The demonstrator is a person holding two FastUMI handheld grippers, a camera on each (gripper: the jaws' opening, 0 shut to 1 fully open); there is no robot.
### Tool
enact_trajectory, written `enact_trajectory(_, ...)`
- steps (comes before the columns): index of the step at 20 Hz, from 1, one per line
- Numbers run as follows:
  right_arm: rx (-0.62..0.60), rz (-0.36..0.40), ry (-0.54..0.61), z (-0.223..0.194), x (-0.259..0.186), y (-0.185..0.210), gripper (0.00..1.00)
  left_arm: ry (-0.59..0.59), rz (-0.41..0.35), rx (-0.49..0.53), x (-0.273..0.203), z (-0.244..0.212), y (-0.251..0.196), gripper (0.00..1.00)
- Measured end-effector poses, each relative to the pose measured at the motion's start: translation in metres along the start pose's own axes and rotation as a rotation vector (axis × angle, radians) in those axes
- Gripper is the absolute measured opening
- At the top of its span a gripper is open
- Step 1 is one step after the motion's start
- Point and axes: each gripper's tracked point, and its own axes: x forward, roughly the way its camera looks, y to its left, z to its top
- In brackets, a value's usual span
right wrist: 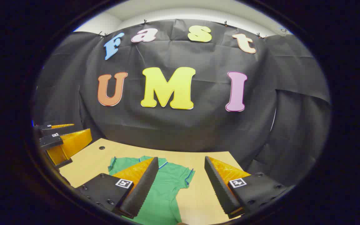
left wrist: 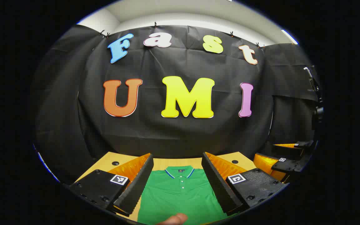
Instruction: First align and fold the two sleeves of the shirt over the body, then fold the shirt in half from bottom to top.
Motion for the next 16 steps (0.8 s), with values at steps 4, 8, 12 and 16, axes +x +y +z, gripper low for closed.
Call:
enact_trajectory(4,0.013,0.007,0.042,-0.012,0.003,0.001,0.96,0.035,0.019,0.017,0.001,-0.013,0.002,1.00)
enact_trajectory(8,0.023,-0.001,0.063,-0.018,0.010,-0.007,0.96,0.039,0.028,0.042,0.006,-0.016,0.003,1.00)
enact_trajectory(12,0.017,-0.005,0.077,-0.021,0.015,-0.015,0.94,0.061,0.027,0.031,0.010,-0.021,-0.004,0.99)
enact_trajectory(16,0.012,-0.002,0.099,-0.027,0.025,-0.021,0.96,0.058,0.029,0.026,0.016,-0.021,-0.009,1.00)
